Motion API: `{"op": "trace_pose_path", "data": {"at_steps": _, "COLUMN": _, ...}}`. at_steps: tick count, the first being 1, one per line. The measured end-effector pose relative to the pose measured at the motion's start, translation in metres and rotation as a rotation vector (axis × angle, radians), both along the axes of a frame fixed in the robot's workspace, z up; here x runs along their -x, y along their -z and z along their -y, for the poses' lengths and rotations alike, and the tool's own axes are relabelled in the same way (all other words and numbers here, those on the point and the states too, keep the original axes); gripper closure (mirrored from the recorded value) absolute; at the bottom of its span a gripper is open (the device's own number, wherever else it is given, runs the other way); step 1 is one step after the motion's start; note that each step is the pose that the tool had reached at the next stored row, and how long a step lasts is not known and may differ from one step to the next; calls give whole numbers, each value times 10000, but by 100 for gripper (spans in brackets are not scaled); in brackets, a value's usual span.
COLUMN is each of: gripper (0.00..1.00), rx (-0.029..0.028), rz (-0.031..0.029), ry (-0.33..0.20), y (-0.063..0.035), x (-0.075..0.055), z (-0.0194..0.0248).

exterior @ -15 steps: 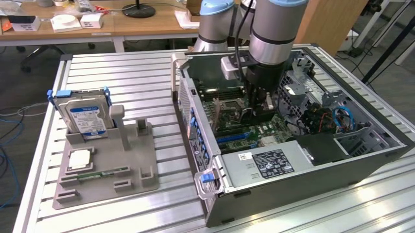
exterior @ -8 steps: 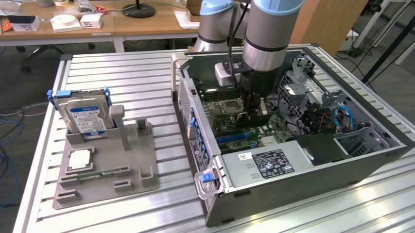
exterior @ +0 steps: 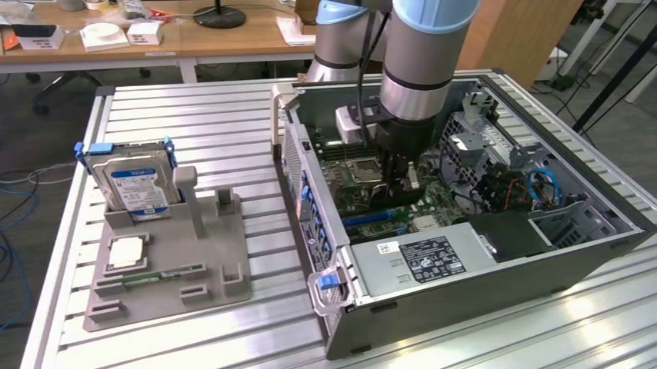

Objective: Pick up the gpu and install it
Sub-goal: 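Insert the gpu into the slot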

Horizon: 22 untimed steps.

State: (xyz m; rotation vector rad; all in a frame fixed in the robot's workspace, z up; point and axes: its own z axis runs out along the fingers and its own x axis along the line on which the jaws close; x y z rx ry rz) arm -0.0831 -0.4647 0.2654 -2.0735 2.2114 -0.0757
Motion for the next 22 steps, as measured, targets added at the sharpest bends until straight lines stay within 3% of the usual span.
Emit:
{"op": "trace_pose_path", "data": {"at_steps": 7, "gripper": 74, "rx": 13, "rz": -5, "ry": -12, "y": 33, "x": 120, "z": 4}}
{"op": "trace_pose_path", "data": {"at_steps": 22, "gripper": 74, "rx": 15, "rz": 0, "ry": -13, "y": 189, "x": 141, "z": 4}}
